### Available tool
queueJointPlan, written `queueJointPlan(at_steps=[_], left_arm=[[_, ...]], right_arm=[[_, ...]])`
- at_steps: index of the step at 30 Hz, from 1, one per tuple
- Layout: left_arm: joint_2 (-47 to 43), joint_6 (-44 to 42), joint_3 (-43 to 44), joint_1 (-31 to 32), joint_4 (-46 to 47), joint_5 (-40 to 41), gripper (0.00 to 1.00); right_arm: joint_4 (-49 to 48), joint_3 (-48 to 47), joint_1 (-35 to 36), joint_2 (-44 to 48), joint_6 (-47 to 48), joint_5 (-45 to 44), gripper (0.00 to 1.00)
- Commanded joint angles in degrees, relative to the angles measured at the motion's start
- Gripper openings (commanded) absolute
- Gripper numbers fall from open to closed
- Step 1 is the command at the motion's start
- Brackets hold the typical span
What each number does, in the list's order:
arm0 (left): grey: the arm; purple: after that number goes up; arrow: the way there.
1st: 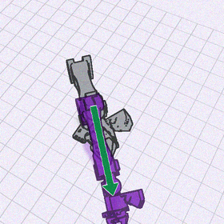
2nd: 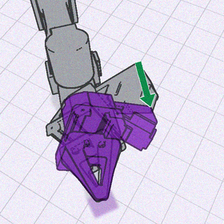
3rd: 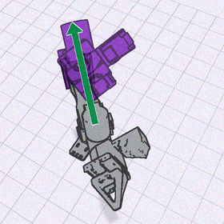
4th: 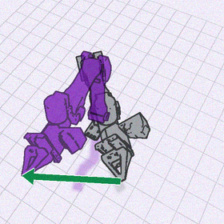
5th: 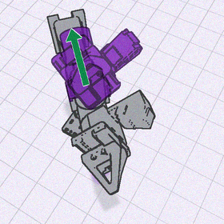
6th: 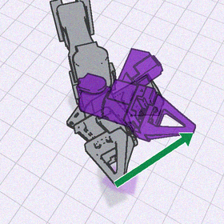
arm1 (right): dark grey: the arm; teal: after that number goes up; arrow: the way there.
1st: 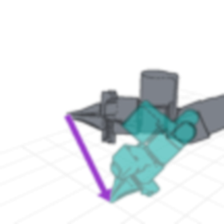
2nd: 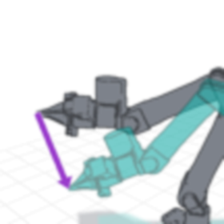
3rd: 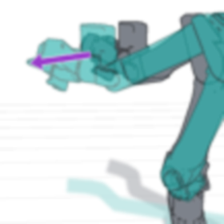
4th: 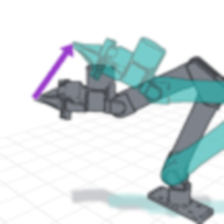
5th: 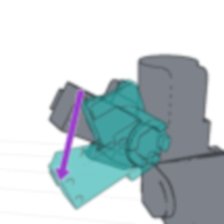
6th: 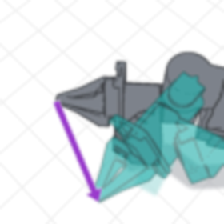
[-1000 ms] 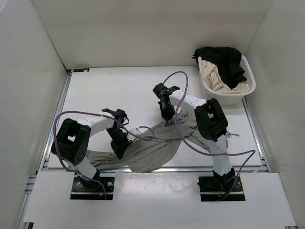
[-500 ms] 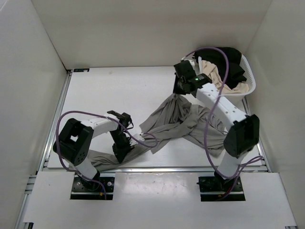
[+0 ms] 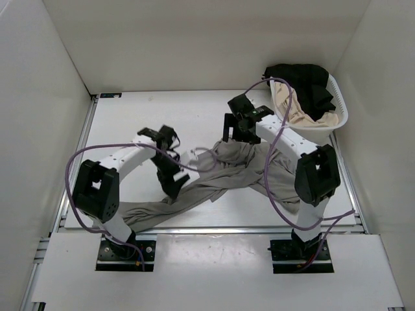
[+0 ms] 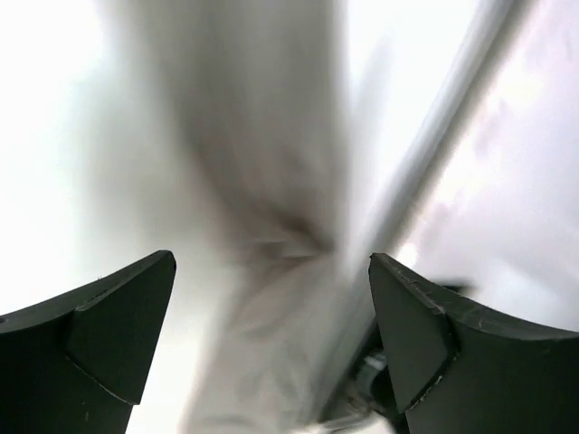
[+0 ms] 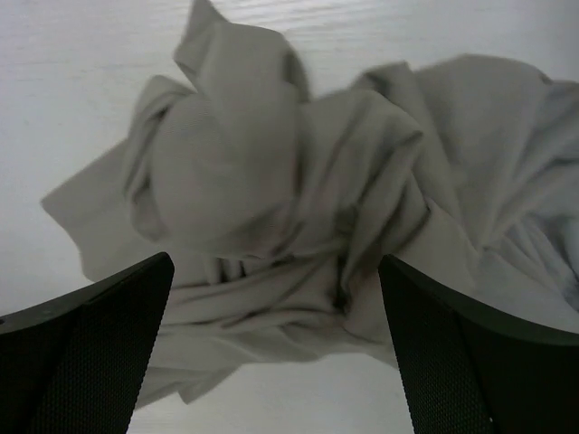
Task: Fold and stack the trousers
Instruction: Flatten the trousers out
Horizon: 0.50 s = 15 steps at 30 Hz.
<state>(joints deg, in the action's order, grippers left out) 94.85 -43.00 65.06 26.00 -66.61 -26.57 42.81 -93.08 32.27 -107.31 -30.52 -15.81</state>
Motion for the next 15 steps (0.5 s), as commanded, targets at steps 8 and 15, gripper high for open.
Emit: queueJointPlan(at_steps=[8, 15], left_arm=[[18.3, 6.3, 29.7, -2.0, 7.1, 3.1, 1.00], [29.8, 10.7, 33.5, 0.5, 14.1, 8.4, 1.00]], right_arm=[[12.5, 13.2, -5.3, 23.7, -11.9, -15.9, 0.99], [12.1, 35.4, -18.1, 38.7, -20.9, -11.0, 0.99]])
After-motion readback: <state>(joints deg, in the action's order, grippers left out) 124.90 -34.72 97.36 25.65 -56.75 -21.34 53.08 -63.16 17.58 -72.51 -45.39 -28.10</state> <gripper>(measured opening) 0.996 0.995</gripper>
